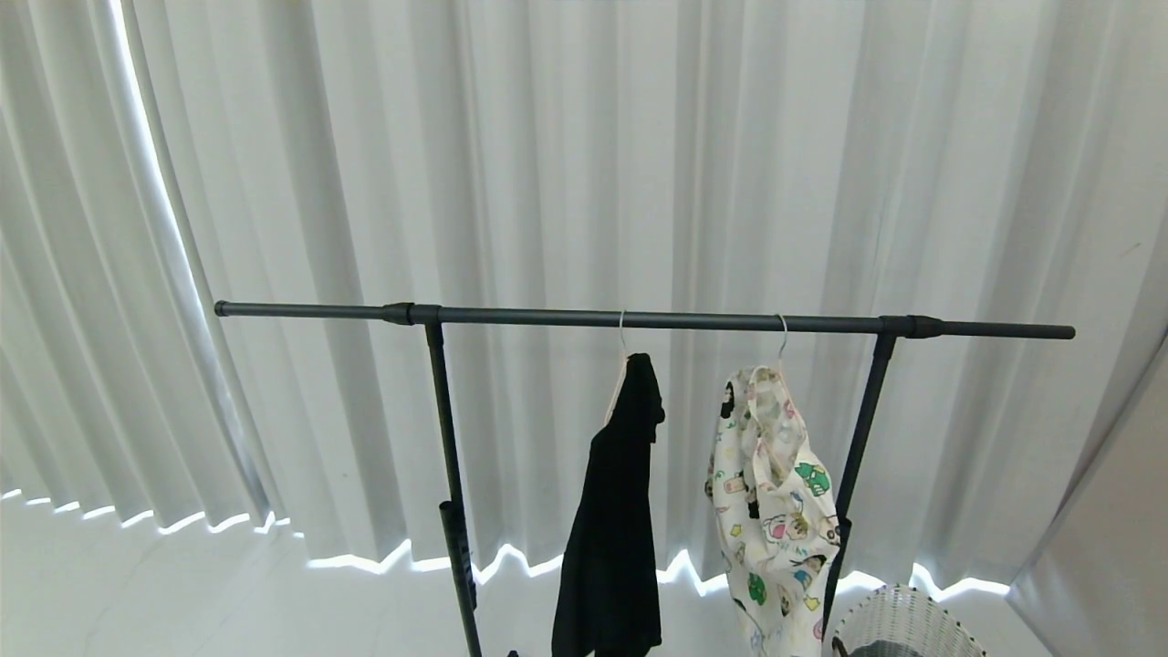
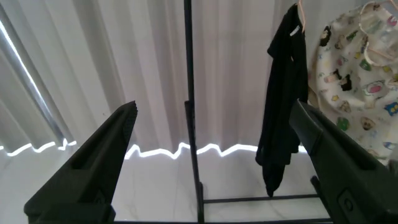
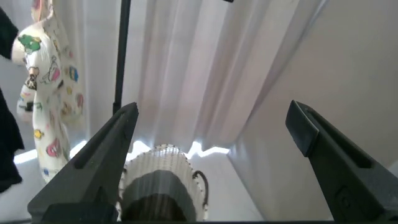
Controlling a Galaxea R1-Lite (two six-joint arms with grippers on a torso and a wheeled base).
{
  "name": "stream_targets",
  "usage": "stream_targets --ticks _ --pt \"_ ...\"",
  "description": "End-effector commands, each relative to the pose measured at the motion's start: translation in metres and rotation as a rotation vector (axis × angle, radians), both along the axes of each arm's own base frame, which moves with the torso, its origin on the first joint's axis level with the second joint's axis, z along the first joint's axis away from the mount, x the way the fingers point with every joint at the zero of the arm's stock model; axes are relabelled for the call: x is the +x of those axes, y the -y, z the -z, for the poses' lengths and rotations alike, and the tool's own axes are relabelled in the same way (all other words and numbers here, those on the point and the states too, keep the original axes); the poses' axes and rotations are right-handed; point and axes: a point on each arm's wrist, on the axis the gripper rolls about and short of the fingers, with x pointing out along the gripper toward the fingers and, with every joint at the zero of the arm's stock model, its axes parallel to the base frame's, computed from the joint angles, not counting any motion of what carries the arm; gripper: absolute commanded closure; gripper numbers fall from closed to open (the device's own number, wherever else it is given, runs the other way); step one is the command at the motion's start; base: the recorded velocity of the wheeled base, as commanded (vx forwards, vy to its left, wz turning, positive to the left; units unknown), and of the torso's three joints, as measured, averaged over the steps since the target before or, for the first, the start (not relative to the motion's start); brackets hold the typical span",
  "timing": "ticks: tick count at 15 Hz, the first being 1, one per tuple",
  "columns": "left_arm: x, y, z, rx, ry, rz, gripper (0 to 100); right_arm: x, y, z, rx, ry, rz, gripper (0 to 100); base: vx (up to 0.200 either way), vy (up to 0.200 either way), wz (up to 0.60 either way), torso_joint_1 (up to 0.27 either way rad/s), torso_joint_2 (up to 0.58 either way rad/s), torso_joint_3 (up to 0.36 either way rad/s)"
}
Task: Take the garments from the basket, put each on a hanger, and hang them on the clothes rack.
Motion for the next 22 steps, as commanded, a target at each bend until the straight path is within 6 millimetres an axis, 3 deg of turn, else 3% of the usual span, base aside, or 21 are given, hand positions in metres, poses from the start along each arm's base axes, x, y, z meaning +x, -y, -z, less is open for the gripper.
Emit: stream_targets --ticks 1,5,8,10,11,13,19,22 --pt "-0.005 0.001 0.001 -0.004 0.059 -0.037 0 -0.001 0.001 0.001 0.04 0.005 0.027 0 0.0 0.0 0.0 0.0 0.0 0.0" --pt "-0.005 0.001 0.001 -0.004 0.061 -0.035 0 -0.001 0.001 0.003 0.075 0.001 0.049 0 0.0 0.0 0.0 0.0 0.0 0.0" --pt "-0.005 0.001 0.001 -0.006 0.061 -0.037 0 -0.002 -0.002 0.003 0.068 -0.005 0.177 0 0.0 0.0 0.0 0.0 0.0 0.0" --pt "-0.005 0.001 0.001 -0.007 0.061 -0.037 0 -0.004 -0.002 0.004 0.082 0.036 0.092 0 0.0 0.0 0.0 0.0 0.0 0.0" --pt "-0.005 0.001 0.001 -0.013 0.062 -0.037 0 -0.008 -0.005 0.007 0.119 0.08 -0.07 0 0.0 0.0 0.0 0.0 0.0 0.0" --pt "-0.005 0.001 0.001 -0.018 0.061 -0.038 0 -0.008 -0.007 0.01 0.195 0.062 -0.173 0 0.0 0.0 0.0 0.0 0.0 0.0" --pt "-0.005 0.001 0.001 -0.025 0.06 -0.038 0 -0.008 -0.008 0.012 0.132 0.029 -0.211 0 0.0 0.0 0.0 0.0 0.0 0.0" --pt "-0.005 0.001 0.001 -0.025 0.06 -0.038 0 -0.008 -0.008 0.012 0.193 0.036 -0.214 0 0.0 0.0 0.0 0.0 0.0 0.0"
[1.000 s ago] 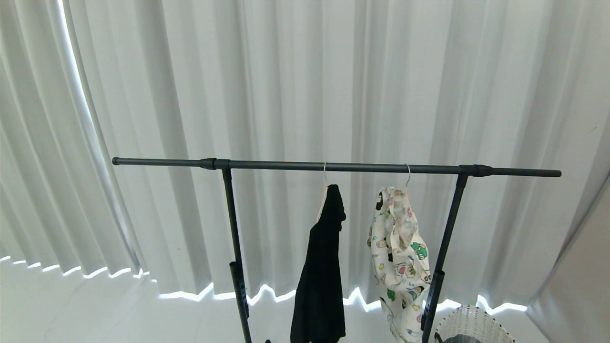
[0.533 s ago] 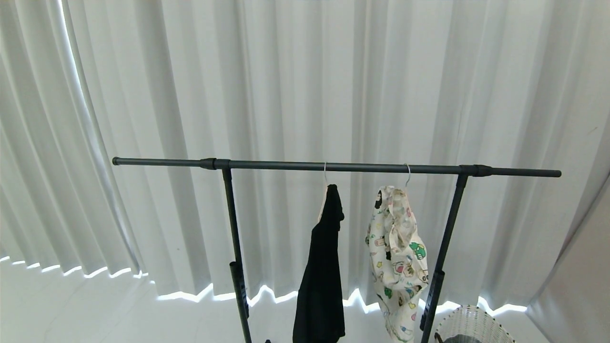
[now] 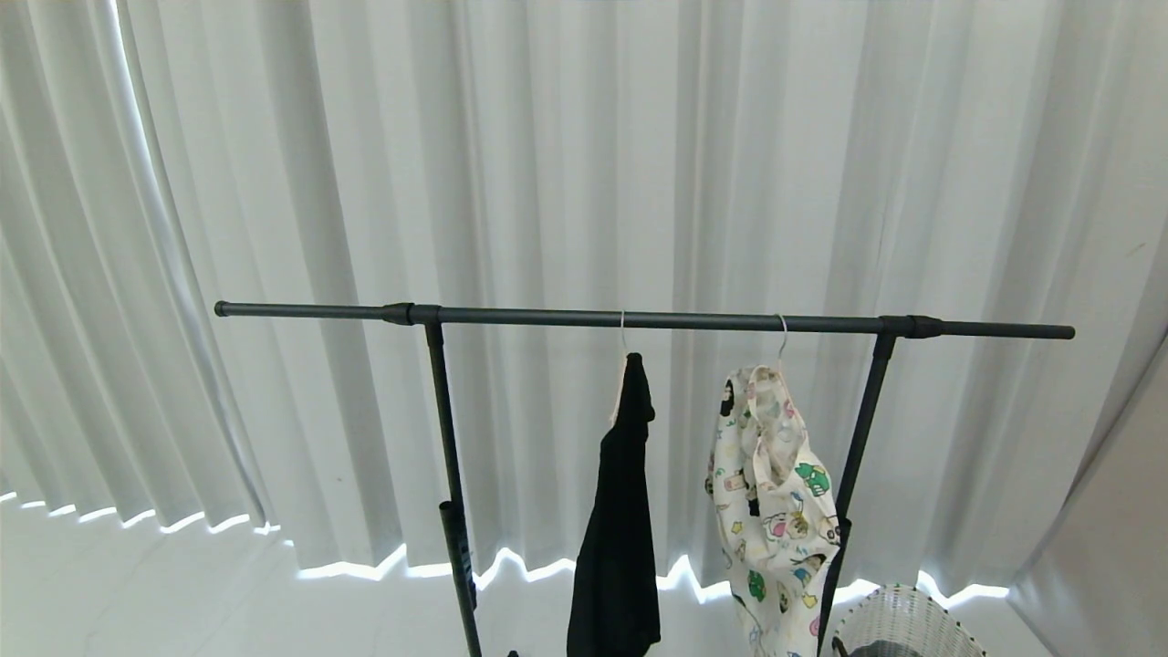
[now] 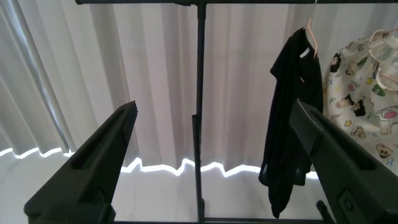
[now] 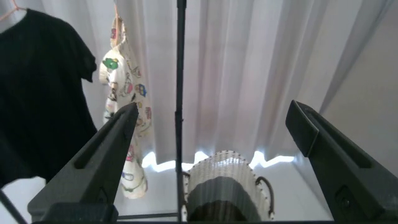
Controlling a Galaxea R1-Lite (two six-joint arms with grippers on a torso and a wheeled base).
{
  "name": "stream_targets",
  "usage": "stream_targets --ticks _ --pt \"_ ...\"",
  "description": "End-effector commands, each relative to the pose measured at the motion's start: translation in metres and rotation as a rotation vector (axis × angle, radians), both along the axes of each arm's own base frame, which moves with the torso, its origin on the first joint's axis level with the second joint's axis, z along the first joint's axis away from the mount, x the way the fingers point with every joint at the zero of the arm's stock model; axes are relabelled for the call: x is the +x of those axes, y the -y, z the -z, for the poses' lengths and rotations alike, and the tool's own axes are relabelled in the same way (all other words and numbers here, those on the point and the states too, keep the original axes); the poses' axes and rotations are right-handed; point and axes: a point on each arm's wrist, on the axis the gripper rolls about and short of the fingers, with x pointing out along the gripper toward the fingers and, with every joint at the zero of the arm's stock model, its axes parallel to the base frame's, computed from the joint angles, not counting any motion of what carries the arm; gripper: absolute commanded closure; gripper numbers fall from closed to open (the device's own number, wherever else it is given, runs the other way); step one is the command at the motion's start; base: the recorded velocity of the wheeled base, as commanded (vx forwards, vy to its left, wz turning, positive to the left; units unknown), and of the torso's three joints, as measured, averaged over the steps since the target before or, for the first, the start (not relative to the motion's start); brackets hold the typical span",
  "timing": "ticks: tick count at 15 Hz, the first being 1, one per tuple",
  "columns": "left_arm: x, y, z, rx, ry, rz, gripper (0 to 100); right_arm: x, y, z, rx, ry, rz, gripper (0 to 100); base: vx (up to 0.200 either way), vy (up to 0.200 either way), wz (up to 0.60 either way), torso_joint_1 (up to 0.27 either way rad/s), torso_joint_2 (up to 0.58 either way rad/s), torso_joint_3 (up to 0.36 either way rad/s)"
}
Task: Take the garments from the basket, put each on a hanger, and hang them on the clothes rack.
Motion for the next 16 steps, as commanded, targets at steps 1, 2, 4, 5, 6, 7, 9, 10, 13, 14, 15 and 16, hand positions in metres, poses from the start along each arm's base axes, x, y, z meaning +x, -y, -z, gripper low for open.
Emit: stream_targets --ticks 1,2,4,5,6,7,9,10,13,14,15,16 --pt "0.0 0.0 0.0 -0.002 0.0 -0.002 0 -0.0002 0.0 0.0 0.006 0.004 -0.001 0 0.0 0.0 0.0 0.0 0.0 0.0" --pt "0.0 0.0 0.0 -0.002 0.0 0.0 0 -0.0002 0.0 0.0 0.006 0.004 -0.001 0 0.0 0.0 0.0 0.0 0.0 0.0" --pt "0.0 0.0 0.0 -0.002 0.0 0.0 0 -0.0002 0.0 0.0 0.006 0.004 -0.001 0 0.0 0.0 0.0 0.0 0.0 0.0" --pt "0.0 0.0 0.0 -0.002 0.0 0.0 0 -0.0002 0.0 0.0 0.006 0.004 -0.001 0 0.0 0.0 0.0 0.0 0.0 0.0" --pt "0.0 0.0 0.0 -0.002 0.0 0.0 0 -0.0002 0.0 0.0 0.006 0.004 -0.001 0 0.0 0.0 0.0 0.0 0.0 0.0" --pt "0.0 0.0 0.0 -0.002 0.0 0.0 0 -0.0002 0.0 0.0 0.006 0.004 -0.001 0 0.0 0.0 0.0 0.0 0.0 0.0" --pt "0.0 0.0 0.0 -0.002 0.0 0.0 0 -0.0002 0.0 0.0 0.006 0.004 -0.001 0 0.0 0.0 0.0 0.0 0.0 0.0" --pt "0.0 0.0 0.0 -0.002 0.0 0.0 0 -0.0002 0.0 0.0 0.006 0.004 -0.001 0 0.0 0.0 0.0 0.0 0.0 0.0" --pt "0.0 0.0 0.0 -0.002 0.0 0.0 0 -0.0002 0.0 0.0 0.006 0.004 -0.001 0 0.0 0.0 0.0 0.0 0.0 0.0" --pt "0.0 0.0 0.0 -0.002 0.0 0.0 0 -0.0002 0.0 0.0 0.006 0.004 -0.001 0 0.0 0.0 0.0 0.0 0.0 0.0" --pt "0.0 0.0 0.0 -0.011 -0.001 -0.003 0 -0.0002 0.0 0.0 0.006 0.004 -0.001 0 0.0 0.0 0.0 0.0 0.0 0.0" --pt "0.0 0.0 -0.0001 -0.015 0.001 -0.002 0 -0.0002 0.0 0.0 0.006 0.004 -0.001 0 0.0 0.0 0.0 0.0 0.0 0.0"
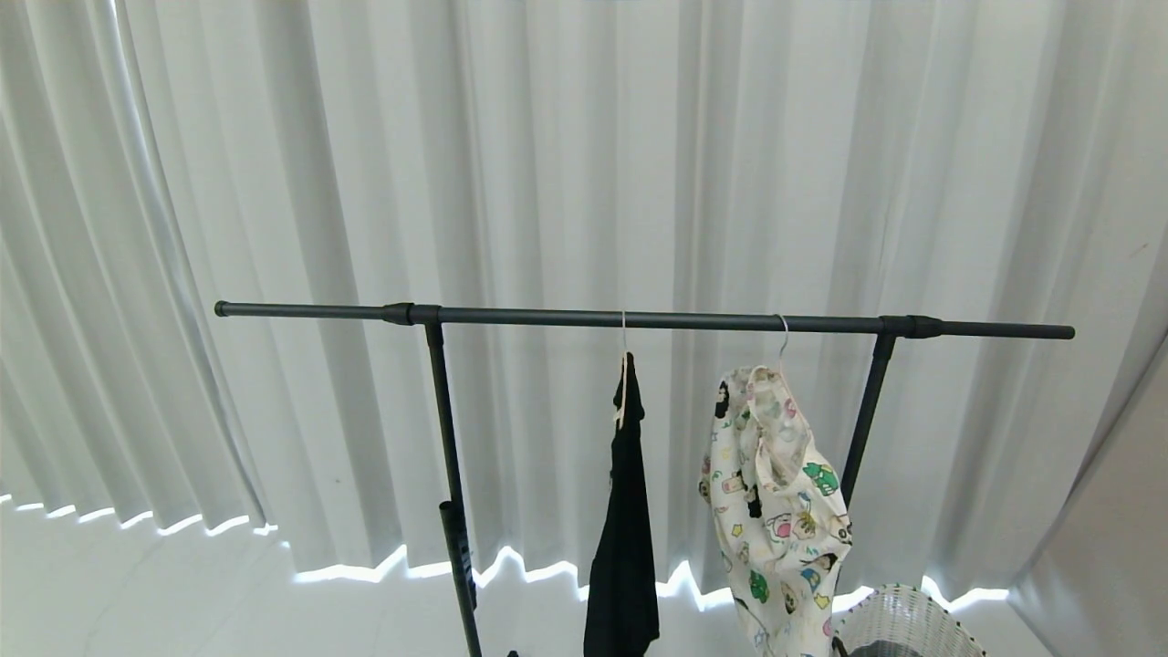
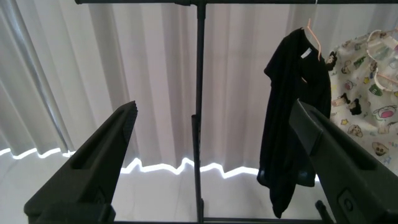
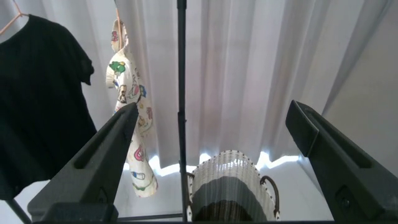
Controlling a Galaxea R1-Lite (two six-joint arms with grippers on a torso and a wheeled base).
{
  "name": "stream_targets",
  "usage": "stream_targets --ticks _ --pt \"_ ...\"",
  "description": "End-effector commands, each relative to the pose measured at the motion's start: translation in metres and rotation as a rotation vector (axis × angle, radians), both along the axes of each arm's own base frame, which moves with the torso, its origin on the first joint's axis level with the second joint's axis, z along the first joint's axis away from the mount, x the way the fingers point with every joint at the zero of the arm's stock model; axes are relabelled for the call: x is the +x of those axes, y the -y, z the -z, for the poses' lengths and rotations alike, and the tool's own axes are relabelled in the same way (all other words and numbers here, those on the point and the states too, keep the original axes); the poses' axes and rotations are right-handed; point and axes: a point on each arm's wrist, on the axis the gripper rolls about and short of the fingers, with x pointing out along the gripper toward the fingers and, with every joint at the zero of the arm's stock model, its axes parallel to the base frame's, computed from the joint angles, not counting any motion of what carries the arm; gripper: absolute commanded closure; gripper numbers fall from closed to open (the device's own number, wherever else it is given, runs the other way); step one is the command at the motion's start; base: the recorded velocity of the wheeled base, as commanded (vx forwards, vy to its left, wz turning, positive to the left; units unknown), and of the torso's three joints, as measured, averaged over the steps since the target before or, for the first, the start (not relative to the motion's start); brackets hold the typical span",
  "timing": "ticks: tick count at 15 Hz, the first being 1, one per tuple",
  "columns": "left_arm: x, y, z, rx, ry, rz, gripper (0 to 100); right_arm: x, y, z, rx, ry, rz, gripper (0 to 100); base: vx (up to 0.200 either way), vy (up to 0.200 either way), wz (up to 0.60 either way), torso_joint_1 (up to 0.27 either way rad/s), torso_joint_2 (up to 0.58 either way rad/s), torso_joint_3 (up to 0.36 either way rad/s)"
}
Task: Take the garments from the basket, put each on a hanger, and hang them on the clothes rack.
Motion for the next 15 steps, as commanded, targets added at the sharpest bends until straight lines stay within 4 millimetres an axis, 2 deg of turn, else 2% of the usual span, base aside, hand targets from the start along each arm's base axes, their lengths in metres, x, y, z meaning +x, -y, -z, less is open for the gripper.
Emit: stream_targets --ticks 1,15 --pt "0.0 0.0 0.0 -0.003 0.001 -0.003 0 -0.0001 0.0 0.0 0.0 0.001 -0.001 0 0.0 0.0 0.0 0.0 0.0 0.0" --pt "0.0 -0.0001 0.0 -0.013 0.0 -0.008 0 -0.0001 0.0 0.0002 -0.011 0.0 -0.001 0 0.0 0.0 0.0 0.0 0.0 0.0"
